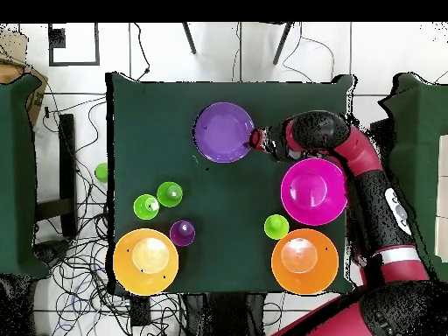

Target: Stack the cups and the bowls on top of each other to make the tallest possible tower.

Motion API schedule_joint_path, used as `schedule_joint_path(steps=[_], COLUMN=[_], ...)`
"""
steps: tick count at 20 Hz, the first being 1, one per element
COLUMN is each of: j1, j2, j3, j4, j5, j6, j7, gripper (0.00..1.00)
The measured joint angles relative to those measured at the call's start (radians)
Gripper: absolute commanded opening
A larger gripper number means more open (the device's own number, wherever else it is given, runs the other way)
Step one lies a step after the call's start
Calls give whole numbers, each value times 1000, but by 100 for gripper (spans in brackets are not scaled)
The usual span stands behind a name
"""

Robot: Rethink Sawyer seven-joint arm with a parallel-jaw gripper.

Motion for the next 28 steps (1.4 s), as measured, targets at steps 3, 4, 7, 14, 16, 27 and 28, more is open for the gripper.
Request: schedule_joint_path(steps=[3, 4, 7, 14, 16, 27, 28], j1=[-3, -4, -13, -24, -26, -28, -28], j2=[-6, -8, -20, -35, -36, -34, -34], j3=[0, 0, 0, 0, 0, 0, 0], j4=[30, 38, 83, 115, 115, 115, 115], j5=[0, 0, -1, -1, -1, -8, -8], j6=[-27, -35, -73, -98, -98, -99, -99], j7=[0, 0, 0, 0, 0, 0, 0], gripper=[0, 0, 0, 0, 0, 0, 0])
